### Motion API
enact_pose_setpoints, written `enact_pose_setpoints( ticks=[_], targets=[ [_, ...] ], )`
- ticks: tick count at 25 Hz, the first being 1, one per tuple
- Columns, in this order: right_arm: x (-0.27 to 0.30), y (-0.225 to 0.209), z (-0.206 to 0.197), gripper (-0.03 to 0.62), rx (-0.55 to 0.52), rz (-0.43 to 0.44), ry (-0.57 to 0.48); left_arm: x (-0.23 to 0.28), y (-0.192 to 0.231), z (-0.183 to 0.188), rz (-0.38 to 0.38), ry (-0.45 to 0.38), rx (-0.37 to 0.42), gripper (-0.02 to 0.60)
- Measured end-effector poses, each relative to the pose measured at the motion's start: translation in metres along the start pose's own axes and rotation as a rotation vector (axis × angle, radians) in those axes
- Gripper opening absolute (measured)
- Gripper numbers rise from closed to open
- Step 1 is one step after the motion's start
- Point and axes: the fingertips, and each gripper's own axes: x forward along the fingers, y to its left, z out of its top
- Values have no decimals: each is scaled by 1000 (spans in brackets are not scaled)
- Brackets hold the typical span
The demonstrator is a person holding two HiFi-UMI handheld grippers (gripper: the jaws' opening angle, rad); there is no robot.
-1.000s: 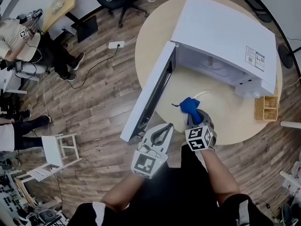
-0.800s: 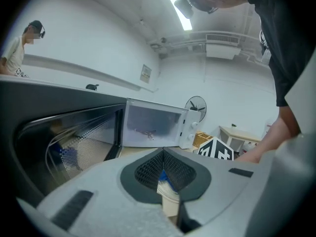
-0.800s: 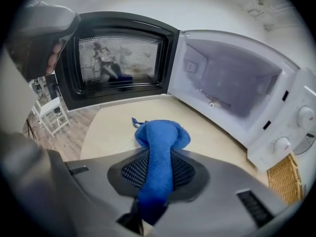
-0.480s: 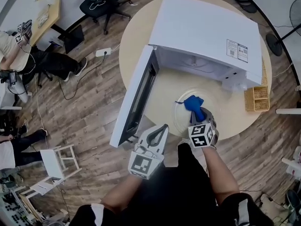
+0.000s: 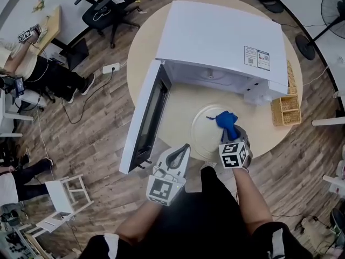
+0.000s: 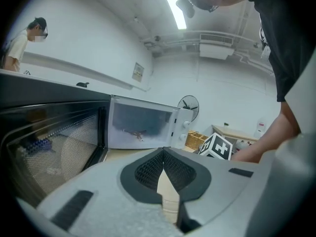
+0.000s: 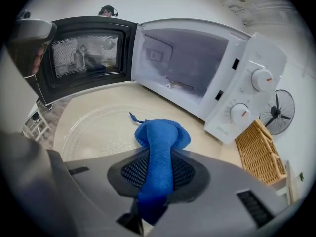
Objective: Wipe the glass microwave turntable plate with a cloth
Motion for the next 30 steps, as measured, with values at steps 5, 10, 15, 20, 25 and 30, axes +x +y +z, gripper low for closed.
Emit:
enact_pose_setpoints(
  ticks=[5,10,15,20,25,30],
  targets=[
    [-4,-20,-12,81,49,-33,21,3,-6,4,-12,1,-23,6],
    [-8,-40,-25,81,75,-76,39,3,-8,1,-7,2,-18,6],
    [-9,-52,-33,81,93,-104,50,-1,-2,0,2,8,6,6],
    [-9,-55,-34,83,85,-102,56,-1,1,-1,5,15,15,6],
    [-17,-47,-24,84,225,-43,-32,0,-4,-3,-10,20,12,6],
    [-32,-18,-2,84,227,34,-103,-4,-7,-7,-20,30,0,6]
  ],
)
